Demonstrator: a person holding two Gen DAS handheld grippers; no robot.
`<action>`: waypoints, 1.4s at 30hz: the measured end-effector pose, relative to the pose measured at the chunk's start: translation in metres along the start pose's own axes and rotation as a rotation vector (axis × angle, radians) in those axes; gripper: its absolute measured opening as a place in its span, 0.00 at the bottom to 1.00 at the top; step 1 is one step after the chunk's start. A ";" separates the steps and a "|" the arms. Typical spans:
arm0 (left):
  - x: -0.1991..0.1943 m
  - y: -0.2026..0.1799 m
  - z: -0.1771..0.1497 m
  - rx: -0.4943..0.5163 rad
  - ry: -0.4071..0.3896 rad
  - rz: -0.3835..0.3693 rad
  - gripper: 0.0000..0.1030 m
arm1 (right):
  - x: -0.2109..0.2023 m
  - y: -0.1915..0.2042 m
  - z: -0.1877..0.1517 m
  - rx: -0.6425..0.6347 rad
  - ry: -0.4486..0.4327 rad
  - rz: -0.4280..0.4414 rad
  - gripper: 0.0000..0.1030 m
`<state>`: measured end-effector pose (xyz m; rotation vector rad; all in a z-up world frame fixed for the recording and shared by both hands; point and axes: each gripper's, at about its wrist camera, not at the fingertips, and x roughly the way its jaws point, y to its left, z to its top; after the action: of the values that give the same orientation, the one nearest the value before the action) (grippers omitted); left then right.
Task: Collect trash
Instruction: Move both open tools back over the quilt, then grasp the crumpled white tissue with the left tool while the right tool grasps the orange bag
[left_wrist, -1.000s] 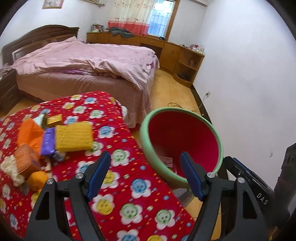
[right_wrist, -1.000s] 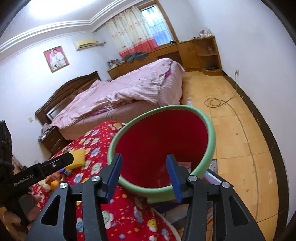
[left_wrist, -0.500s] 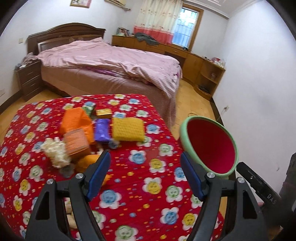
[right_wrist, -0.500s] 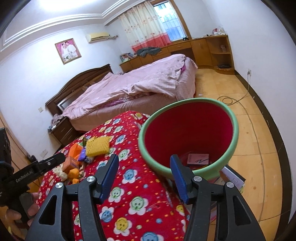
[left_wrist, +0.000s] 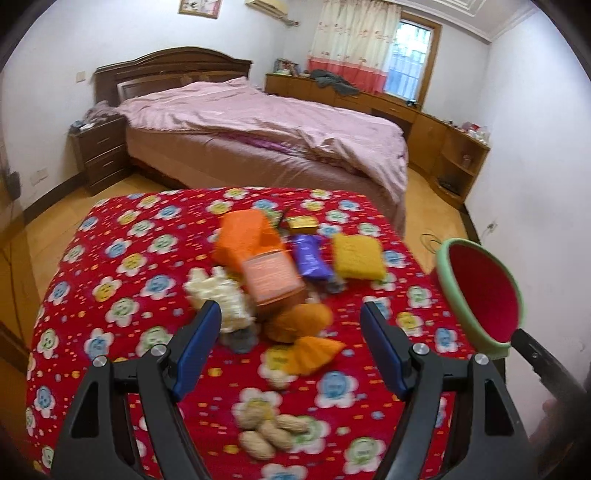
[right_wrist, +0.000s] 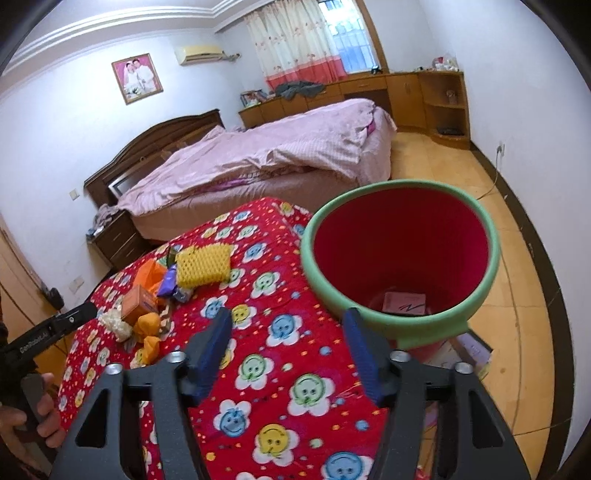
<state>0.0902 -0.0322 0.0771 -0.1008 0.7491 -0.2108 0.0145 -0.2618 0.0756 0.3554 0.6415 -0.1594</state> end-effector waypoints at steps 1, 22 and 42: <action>0.002 0.004 -0.001 -0.002 0.003 0.009 0.75 | 0.003 0.002 -0.001 0.000 0.003 0.004 0.75; 0.082 0.068 0.000 -0.093 0.120 0.054 0.75 | 0.049 0.023 -0.010 -0.070 0.091 -0.004 0.80; 0.082 0.058 -0.007 -0.054 0.111 0.031 0.36 | 0.058 0.036 -0.011 -0.096 0.117 0.025 0.80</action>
<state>0.1527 0.0052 0.0076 -0.1298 0.8670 -0.1677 0.0634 -0.2264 0.0425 0.2814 0.7569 -0.0845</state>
